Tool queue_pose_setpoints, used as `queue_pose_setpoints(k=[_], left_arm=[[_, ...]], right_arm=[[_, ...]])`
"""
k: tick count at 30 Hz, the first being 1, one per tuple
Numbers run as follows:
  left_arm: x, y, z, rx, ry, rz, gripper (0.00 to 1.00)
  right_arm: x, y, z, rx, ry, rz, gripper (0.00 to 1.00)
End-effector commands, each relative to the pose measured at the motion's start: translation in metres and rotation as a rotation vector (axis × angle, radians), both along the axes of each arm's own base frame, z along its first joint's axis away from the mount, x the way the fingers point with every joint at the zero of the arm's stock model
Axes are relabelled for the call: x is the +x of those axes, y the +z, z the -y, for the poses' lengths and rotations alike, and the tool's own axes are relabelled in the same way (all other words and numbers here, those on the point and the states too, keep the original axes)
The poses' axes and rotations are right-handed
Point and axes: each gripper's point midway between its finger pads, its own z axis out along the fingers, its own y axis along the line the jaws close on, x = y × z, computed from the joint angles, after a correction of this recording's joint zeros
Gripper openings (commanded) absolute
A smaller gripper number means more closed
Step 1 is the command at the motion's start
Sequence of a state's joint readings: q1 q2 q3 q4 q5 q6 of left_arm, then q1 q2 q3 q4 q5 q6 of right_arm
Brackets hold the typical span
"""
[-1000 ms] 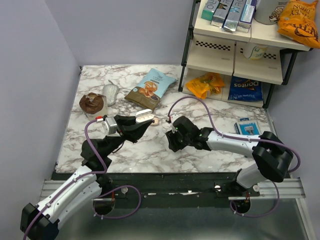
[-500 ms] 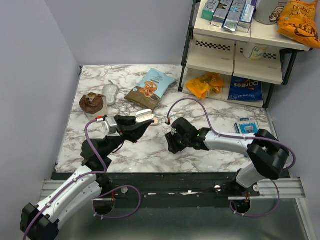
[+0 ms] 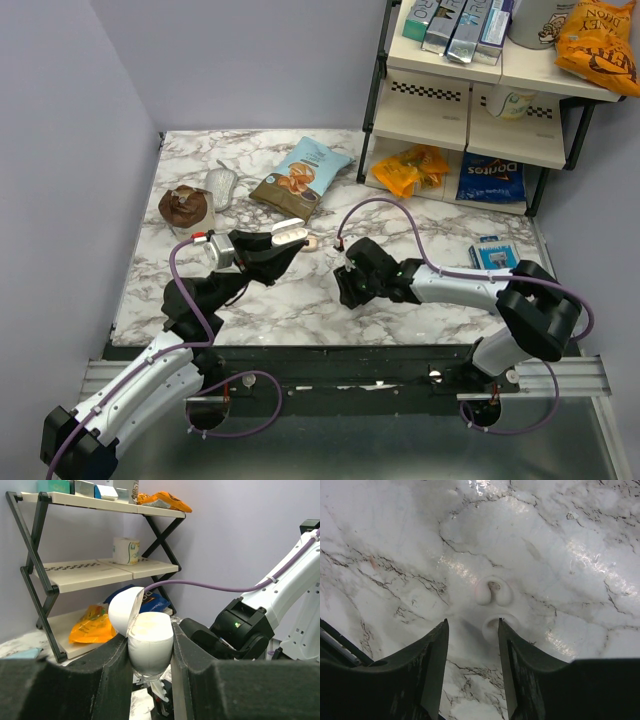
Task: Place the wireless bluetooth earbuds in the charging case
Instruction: Pick up the earbud from the center of the board.
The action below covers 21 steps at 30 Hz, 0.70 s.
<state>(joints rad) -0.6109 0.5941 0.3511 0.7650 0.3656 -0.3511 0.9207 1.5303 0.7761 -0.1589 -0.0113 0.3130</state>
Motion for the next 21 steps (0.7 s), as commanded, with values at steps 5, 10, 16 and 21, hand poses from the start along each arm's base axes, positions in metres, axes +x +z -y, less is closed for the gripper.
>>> queue_pose_setpoints(k=[5, 10, 16, 21], left_arm=[[0.001, 0.007, -0.002, -0.016, 0.013, 0.011, 0.0], [0.002, 0.006, -0.002, -0.014, 0.011, 0.008, 0.0], [0.002, 0.007, -0.001, -0.015, 0.01, 0.007, 0.0], [0.002, 0.005, -0.001, -0.012, 0.011, 0.003, 0.0]], right_arm=[[-0.002, -0.01, 0.026, -0.078, -0.068, 0.0, 0.5], [-0.001, -0.008, 0.03, -0.086, -0.086, 0.012, 0.47], [0.001, -0.008, 0.034, -0.104, -0.104, 0.021, 0.41], [0.004, -0.007, 0.037, -0.116, -0.119, 0.033, 0.33]])
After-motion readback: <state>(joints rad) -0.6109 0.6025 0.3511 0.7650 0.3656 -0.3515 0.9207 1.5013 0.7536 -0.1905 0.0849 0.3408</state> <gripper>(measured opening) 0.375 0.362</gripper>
